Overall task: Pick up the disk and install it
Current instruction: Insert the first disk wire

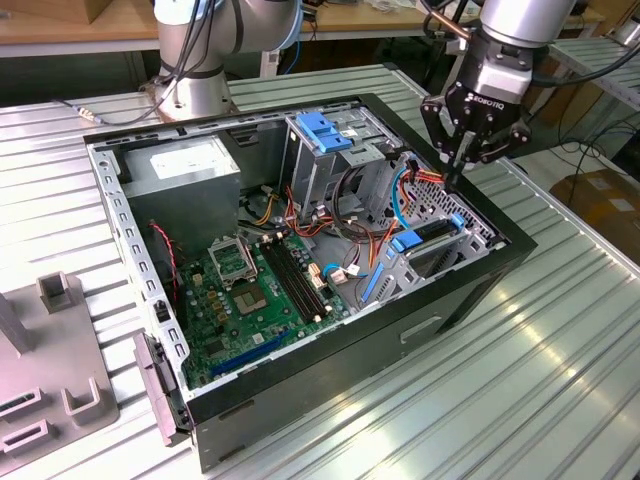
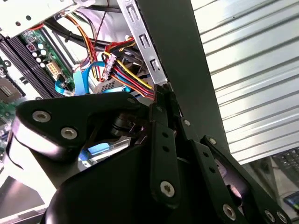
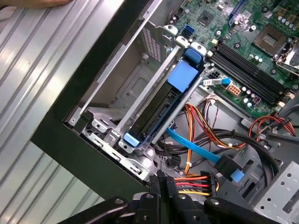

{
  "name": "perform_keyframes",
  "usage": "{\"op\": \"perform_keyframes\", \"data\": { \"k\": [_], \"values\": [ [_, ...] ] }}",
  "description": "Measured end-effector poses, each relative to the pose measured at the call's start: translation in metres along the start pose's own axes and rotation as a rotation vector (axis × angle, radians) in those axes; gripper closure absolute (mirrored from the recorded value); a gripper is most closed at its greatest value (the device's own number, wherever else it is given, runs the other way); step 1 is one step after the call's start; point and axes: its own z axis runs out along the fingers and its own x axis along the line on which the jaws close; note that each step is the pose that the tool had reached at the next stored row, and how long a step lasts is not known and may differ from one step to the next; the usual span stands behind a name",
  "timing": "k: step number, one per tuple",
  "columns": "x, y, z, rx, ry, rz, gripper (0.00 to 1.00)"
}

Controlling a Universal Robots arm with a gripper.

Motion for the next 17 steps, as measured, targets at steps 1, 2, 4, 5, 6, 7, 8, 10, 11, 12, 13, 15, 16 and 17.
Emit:
{"op": "perform_keyframes", "data": {
  "k": [1, 2, 4, 5, 6, 7, 8, 10, 11, 12, 13, 15, 16, 17],
  "values": [
    [0.0, 0.0, 0.0001, -0.0009, -0.0001, 0.01, 0.83],
    [0.0, 0.0, 0.0001, -0.0019, -0.0002, 0.021, 0.83],
    [0.0, 0.0, 0.0003, -0.0036, -0.0004, 0.04, 0.83],
    [0.0, 0.0, 0.0003, -0.0045, -0.0004, 0.05, 0.83],
    [0.0, 0.0, 0.0004, -0.0067, -0.0006, 0.074, 0.83],
    [0.0, 0.0, 0.0005, -0.0082, -0.0007, 0.09, 0.83],
    [-0.0001, 0.0, 0.0006, -0.0098, -0.0009, 0.108, 0.83],
    [-0.0001, 0.0, 0.0007, -0.0122, -0.0011, 0.134, 0.83],
    [-0.0001, 0.0, 0.0007, -0.0132, -0.0011, 0.145, 0.83],
    [-0.0001, 0.0, 0.0007, -0.0143, -0.0012, 0.158, 0.83],
    [-0.0001, 0.0, 0.0007, -0.0153, -0.0013, 0.168, 0.83],
    [-0.0001, 0.0, 0.0008, -0.0173, -0.0014, 0.19, 0.83],
    [-0.0001, 0.0, 0.0008, -0.0186, -0.0015, 0.203, 0.83],
    [-0.0001, 0.0, 0.0009, -0.0195, -0.0015, 0.213, 0.83]
  ]
}}
